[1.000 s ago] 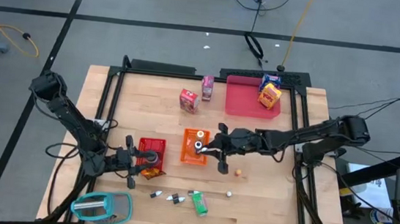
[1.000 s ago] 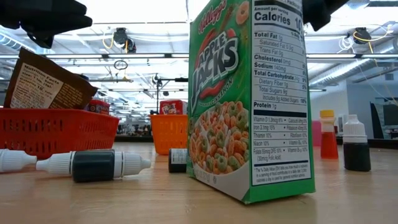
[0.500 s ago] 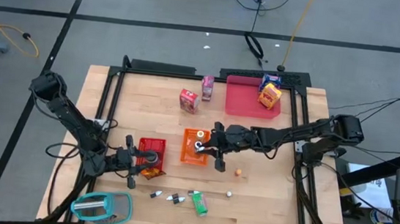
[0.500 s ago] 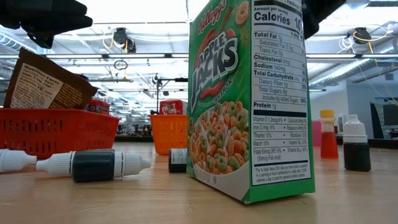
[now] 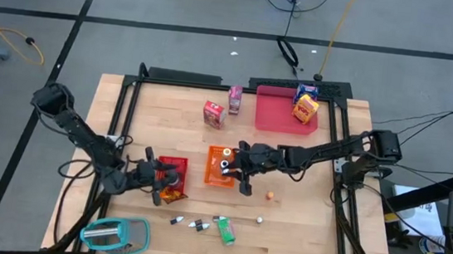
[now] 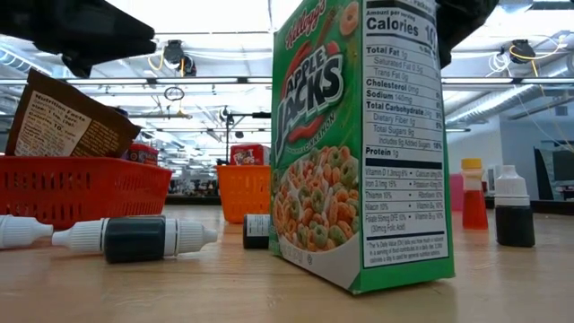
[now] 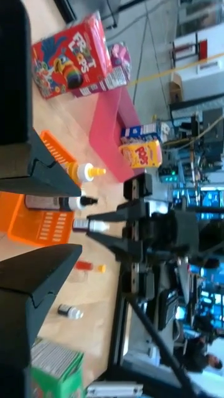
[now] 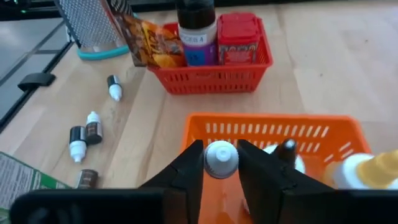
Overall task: Pick & Place Kitchen Items
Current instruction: Put the small top black food coloring bottle into the orange bin, then put the small yellow food coloring bottle into the orange bin
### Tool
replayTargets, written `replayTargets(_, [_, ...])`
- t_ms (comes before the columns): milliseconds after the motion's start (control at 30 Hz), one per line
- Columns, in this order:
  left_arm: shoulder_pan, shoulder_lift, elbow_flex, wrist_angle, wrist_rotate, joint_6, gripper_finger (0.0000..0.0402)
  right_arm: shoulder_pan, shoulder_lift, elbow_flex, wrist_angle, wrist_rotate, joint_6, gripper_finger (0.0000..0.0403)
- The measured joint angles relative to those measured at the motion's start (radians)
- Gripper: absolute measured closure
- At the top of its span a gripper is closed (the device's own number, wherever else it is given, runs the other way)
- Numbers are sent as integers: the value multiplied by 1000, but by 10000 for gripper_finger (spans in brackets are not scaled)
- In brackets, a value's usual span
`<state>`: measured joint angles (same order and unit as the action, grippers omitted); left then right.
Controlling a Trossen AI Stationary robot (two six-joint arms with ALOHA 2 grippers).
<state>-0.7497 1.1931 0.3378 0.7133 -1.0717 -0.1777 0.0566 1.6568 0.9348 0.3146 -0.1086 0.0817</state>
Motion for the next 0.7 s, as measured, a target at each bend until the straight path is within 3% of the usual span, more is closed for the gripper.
replayTargets(300, [86,0,0,2,0,-35,268,-7,-1,0,10,2,-19,260])
replayTargets(567, [135,0,0,23,6,-38,268,-8,-55,-1,-37,3,-54,256])
replayTargets(700, [148,0,0,24,60,-37,268,3,-118,-1,-142,3,-69,262])
